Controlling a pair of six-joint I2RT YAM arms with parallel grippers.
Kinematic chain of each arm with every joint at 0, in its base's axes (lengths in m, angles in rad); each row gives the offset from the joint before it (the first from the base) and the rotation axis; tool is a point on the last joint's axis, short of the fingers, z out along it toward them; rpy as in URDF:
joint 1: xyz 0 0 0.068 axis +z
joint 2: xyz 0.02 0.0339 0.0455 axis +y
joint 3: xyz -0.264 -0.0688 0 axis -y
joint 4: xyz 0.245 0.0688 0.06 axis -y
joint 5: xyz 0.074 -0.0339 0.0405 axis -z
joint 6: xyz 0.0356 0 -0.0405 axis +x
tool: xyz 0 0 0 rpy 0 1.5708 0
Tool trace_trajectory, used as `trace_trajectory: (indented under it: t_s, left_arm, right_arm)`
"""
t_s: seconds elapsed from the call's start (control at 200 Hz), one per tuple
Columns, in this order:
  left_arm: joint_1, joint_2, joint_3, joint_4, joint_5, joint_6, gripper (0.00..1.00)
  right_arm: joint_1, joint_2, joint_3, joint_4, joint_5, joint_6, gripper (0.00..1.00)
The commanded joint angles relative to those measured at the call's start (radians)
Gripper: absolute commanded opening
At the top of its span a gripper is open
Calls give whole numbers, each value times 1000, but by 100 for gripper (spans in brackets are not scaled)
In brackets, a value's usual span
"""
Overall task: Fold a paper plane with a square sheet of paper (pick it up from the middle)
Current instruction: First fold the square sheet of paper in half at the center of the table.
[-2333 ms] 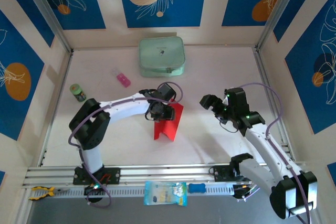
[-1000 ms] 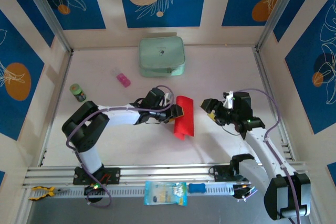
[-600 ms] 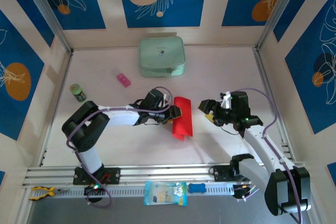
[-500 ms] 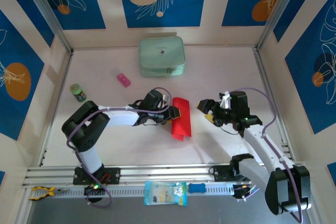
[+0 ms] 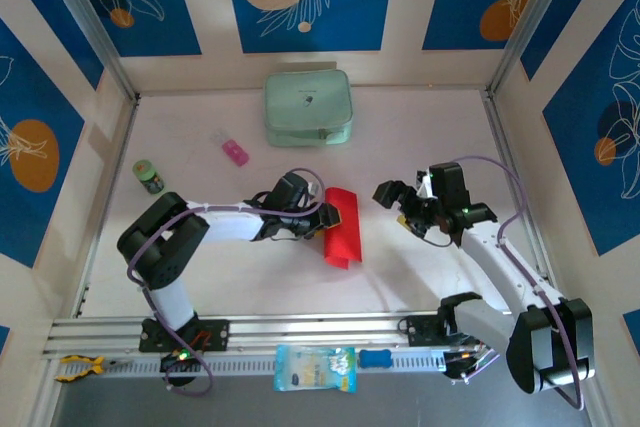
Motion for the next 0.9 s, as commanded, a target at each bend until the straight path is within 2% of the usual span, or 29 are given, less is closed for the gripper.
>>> trace_trajectory:
  t_s: [0.0, 0.25, 0.27, 0.355, 0.495, 0.75, 0.895]
  left_arm:
    - [11, 7, -13, 9, -13, -10, 49]
    - [13, 9, -18, 13, -13, -11, 49]
    - [12, 9, -18, 13, -13, -10, 49]
    - [13, 9, -18, 16, -13, -7, 49]
    - [13, 11, -18, 12, -15, -8, 50]
    - [12, 7, -19, -7, -27, -2, 51]
    - [13, -5, -24, -35, -42, 6, 51]
  right_arm:
    - [10, -4, 6, -47, 49, 27, 99]
    - [15, -35, -81, 144, -80, 12, 100]
    - [21, -41, -92, 171, -89, -1, 97]
    - [50, -75, -126, 217, -58, -25, 96]
    - [47, -93, -133, 197, -63, -27, 96]
    - [38, 15, -75, 192, -189, -37, 93]
    - [44, 49, -59, 179, -183, -32, 92]
